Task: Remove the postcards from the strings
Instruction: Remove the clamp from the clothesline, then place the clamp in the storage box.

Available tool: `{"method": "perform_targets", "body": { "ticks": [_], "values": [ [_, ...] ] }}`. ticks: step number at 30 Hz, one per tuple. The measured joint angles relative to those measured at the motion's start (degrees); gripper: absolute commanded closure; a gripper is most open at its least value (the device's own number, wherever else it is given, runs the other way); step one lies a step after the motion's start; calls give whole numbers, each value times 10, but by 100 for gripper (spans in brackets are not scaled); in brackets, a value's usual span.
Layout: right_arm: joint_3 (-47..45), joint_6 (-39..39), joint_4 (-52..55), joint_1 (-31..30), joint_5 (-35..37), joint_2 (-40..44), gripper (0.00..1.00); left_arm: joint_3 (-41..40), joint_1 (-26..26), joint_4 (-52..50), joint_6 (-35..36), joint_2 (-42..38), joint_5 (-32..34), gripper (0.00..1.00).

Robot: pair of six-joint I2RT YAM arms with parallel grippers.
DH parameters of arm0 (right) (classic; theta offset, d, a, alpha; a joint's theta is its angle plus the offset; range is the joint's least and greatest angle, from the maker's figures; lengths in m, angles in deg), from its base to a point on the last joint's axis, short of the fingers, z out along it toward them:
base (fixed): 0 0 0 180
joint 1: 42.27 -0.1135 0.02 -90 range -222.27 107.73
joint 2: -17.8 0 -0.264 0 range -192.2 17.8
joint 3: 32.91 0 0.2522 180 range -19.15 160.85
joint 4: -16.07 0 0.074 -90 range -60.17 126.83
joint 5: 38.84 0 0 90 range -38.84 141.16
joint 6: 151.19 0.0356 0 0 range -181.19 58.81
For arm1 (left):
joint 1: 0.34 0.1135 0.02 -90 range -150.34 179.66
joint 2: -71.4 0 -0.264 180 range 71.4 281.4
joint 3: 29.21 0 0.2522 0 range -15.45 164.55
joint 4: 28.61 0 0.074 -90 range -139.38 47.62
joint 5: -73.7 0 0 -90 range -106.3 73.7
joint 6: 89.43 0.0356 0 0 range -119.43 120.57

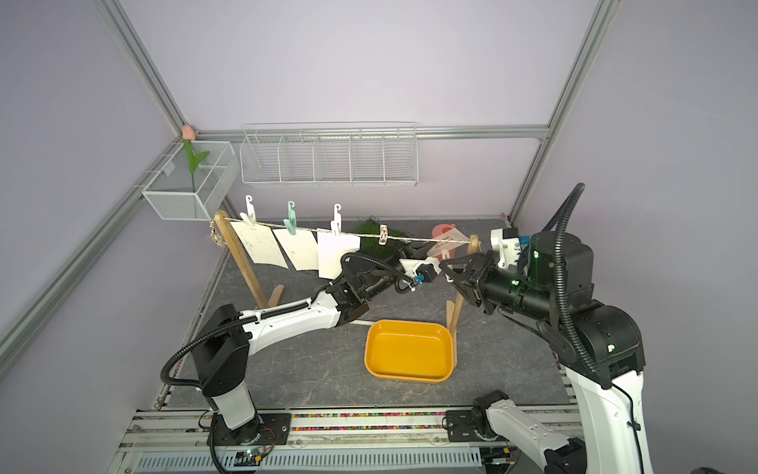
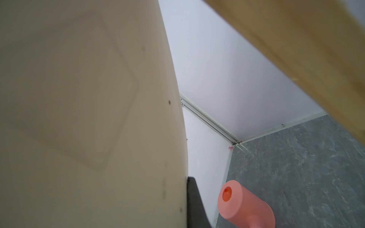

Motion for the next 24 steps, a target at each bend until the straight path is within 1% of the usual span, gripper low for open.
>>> {"method": "perform_targets", "body": {
  "ticks": [5, 9, 13, 19, 24],
  "values": [
    [-12, -19, -49, 0, -10, 4, 72, -46, -14, -4, 0, -6, 17, 100],
    [-15, -39, -96, 0, -19, 3, 71, -82, -20, -29, -5, -34, 27, 100],
    [-15, -76, -132, 0, -25, 4, 70, -112, -31, -82, -28, -93, 31, 100],
    [-15, -147, -153, 0, -25, 14, 69, -139, -41, -180, -93, -196, 27, 100],
    [-18, -216, -149, 0, -27, 25, 69, -147, -50, -293, -141, -254, 14, 100]
  ]
}}
